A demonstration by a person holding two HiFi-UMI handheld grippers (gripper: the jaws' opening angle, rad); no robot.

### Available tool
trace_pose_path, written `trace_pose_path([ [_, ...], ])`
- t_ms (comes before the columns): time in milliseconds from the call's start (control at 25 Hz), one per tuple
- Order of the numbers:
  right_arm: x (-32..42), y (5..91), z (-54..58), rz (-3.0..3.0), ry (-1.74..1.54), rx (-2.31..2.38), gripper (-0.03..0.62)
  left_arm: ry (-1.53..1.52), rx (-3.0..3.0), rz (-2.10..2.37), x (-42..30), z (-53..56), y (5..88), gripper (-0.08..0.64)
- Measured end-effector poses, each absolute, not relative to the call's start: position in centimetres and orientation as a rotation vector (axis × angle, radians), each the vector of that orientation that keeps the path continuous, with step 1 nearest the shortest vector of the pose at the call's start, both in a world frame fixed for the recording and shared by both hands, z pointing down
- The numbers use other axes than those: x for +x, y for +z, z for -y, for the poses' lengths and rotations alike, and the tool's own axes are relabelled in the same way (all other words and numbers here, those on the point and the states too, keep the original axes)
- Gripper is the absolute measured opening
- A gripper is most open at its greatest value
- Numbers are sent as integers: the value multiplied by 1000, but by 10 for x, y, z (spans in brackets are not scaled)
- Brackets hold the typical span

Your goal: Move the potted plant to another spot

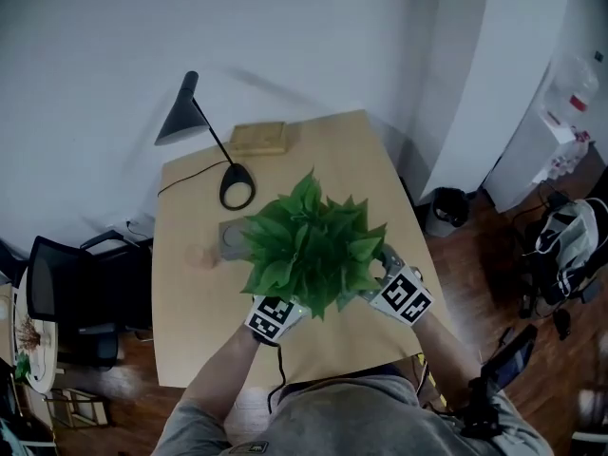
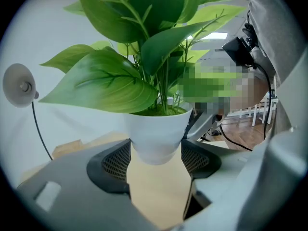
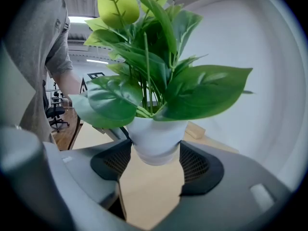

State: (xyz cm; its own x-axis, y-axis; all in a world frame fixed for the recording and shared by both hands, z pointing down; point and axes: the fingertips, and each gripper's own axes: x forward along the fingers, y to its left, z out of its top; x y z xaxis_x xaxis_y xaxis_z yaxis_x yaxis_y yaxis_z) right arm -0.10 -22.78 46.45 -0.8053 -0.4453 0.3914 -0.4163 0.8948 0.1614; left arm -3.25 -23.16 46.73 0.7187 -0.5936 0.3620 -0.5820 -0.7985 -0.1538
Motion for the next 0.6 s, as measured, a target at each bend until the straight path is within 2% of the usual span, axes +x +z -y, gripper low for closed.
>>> trace_pose_path([
  [240,57,479,256,2626,-62,575,311,-664,-2907,-1033,26,258,482,324],
  [600,88,551,282,2566,86,552,312,-766,-2993,-999,57,285,554,325],
])
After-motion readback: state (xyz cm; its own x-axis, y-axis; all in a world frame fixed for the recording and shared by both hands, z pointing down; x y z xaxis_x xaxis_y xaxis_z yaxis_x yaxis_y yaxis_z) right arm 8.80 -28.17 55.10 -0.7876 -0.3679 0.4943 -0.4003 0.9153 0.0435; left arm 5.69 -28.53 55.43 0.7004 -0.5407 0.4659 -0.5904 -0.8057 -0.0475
